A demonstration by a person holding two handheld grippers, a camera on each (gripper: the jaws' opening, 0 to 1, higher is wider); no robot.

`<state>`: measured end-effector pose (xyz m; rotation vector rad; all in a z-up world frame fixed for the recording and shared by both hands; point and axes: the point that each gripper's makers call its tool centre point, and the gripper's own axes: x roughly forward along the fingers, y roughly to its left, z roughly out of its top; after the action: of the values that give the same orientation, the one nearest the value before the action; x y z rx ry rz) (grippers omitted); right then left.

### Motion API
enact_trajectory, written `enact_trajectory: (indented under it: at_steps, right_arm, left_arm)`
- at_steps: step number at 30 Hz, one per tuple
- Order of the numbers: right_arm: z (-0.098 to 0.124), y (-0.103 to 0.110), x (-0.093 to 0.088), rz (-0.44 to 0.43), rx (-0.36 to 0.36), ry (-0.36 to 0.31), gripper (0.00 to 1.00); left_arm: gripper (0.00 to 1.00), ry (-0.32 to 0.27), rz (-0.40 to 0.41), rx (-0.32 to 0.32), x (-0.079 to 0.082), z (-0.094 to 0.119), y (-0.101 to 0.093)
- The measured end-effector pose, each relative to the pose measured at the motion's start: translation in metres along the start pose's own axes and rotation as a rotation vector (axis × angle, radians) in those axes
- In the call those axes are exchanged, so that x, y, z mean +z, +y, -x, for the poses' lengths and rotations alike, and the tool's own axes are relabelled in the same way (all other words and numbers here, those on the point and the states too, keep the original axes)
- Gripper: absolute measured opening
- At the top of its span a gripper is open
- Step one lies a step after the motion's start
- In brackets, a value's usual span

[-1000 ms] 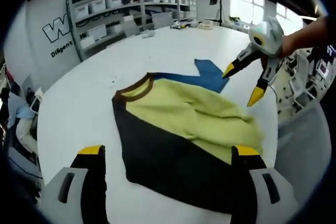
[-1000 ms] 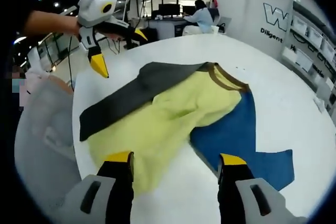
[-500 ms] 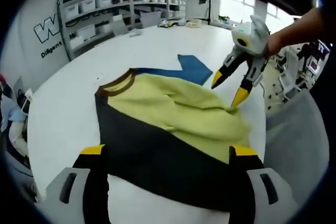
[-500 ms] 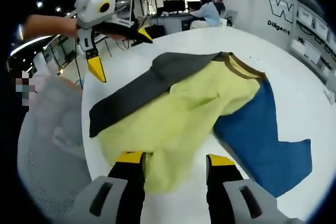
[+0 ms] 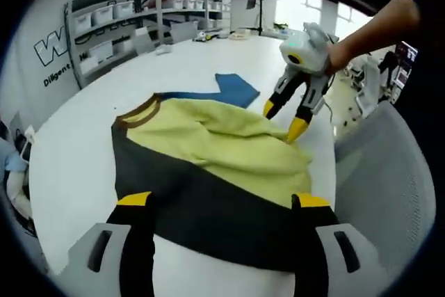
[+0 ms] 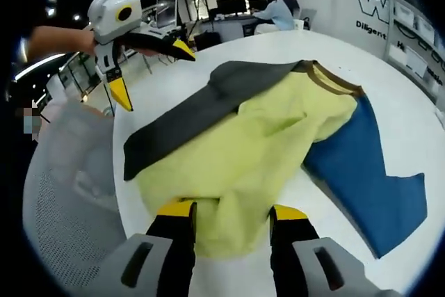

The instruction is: Fold the garment on the visible template until the final outline fits inside the template.

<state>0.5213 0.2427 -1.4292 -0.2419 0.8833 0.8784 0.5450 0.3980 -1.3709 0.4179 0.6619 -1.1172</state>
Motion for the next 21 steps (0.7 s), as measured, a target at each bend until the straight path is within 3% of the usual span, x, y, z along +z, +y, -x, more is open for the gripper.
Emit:
enact_trajectory:
  at_steps: [7,12,16,21]
  right_arm:
    - [-0.001,0.003,-0.003,-0.027,0.016,0.015,0.29]
    - [0.0,0.003,-0.006,-0.025,0.014,0.031,0.2]
    - [0.0,-0.001,-0.011,-0.046,0.0,0.053,0.11]
    - [0.001,0.0,-0.011,-0.063,0.003,0.054,0.1]
  left_arm:
    - [0.75,0.028,-0.052,-0.051,-0.012,-0.001,-0.021]
    - [0.73,0.057,-0.092,-0.117,-0.024,-0.007,-0.046]
    - [0.73,0.059,-0.095,-0.135,-0.026,-0.01,-0.054]
    - [0.73,0.079,-0.125,-0.151,-0.033,-0.011,-0.059]
